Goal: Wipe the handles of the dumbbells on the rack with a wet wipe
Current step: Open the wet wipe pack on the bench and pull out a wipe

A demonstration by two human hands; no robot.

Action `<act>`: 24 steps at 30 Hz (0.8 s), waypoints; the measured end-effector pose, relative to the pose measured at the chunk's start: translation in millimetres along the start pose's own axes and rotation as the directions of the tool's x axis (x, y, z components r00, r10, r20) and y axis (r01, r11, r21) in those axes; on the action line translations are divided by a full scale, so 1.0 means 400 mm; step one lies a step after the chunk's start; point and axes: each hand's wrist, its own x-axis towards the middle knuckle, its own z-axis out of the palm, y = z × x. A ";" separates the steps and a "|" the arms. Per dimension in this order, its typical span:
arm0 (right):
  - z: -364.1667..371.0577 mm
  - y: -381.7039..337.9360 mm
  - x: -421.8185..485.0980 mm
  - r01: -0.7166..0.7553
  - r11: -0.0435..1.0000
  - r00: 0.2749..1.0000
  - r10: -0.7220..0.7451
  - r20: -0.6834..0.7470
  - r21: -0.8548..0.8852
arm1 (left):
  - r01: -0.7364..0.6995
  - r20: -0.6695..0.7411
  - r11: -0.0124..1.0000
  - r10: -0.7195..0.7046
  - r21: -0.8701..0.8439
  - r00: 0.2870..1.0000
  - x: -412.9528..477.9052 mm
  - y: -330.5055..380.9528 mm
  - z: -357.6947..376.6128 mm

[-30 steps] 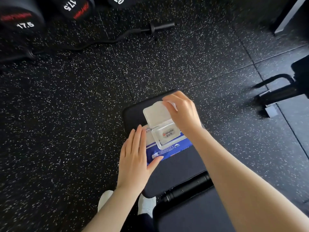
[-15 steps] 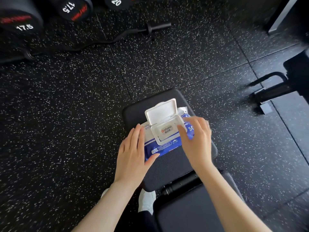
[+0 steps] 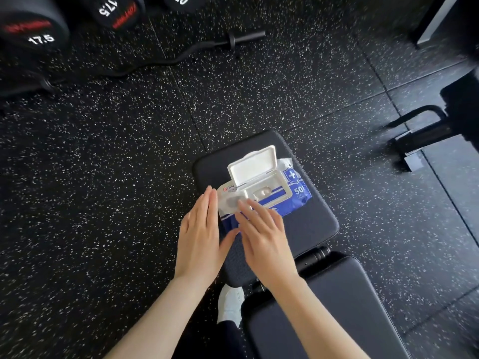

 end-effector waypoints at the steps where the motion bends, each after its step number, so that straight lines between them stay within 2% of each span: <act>1: 0.003 0.002 -0.005 0.002 1.000 1.000 -0.002 0.012 0.007 | -0.016 -0.004 1.000 0.016 -0.007 1.000 -0.002 -0.001 0.002; 4: -0.007 0.004 -0.007 -0.010 0.996 1.000 0.008 0.024 0.091 | -0.083 0.013 0.997 0.083 0.006 0.996 -0.005 0.009 0.014; 6: -0.030 0.009 0.006 -0.100 0.981 0.993 0.108 -0.041 0.164 | -0.076 0.027 0.997 0.076 0.002 0.997 -0.009 0.014 0.022; 8: -0.055 0.026 0.031 -0.220 0.964 0.964 0.238 -0.120 0.147 | -0.064 0.045 0.998 0.064 -0.016 0.997 -0.011 0.015 0.027; 10: -0.067 0.055 0.063 -0.281 0.958 0.950 0.285 -0.123 0.056 | -0.073 0.043 0.997 0.073 -0.013 0.996 -0.013 0.012 0.027; 14: -0.065 0.096 0.113 -0.229 0.970 0.971 0.233 0.049 -0.086 | -0.103 0.031 0.995 0.103 0.000 0.994 -0.009 0.006 0.025; 17: -0.069 0.102 0.143 -0.204 0.962 0.960 0.233 0.155 -0.183 | -0.113 0.028 0.993 0.113 0.017 0.993 -0.010 0.005 0.025; 21: -0.068 0.101 0.167 -0.130 0.962 0.963 0.180 0.203 -0.240 | -0.108 0.037 0.994 0.107 0.029 0.994 -0.013 0.005 0.030; 24: -0.079 0.084 0.168 -0.208 0.971 0.965 0.223 0.139 -0.114 | -0.098 0.050 0.995 0.096 0.032 0.994 -0.010 0.008 0.030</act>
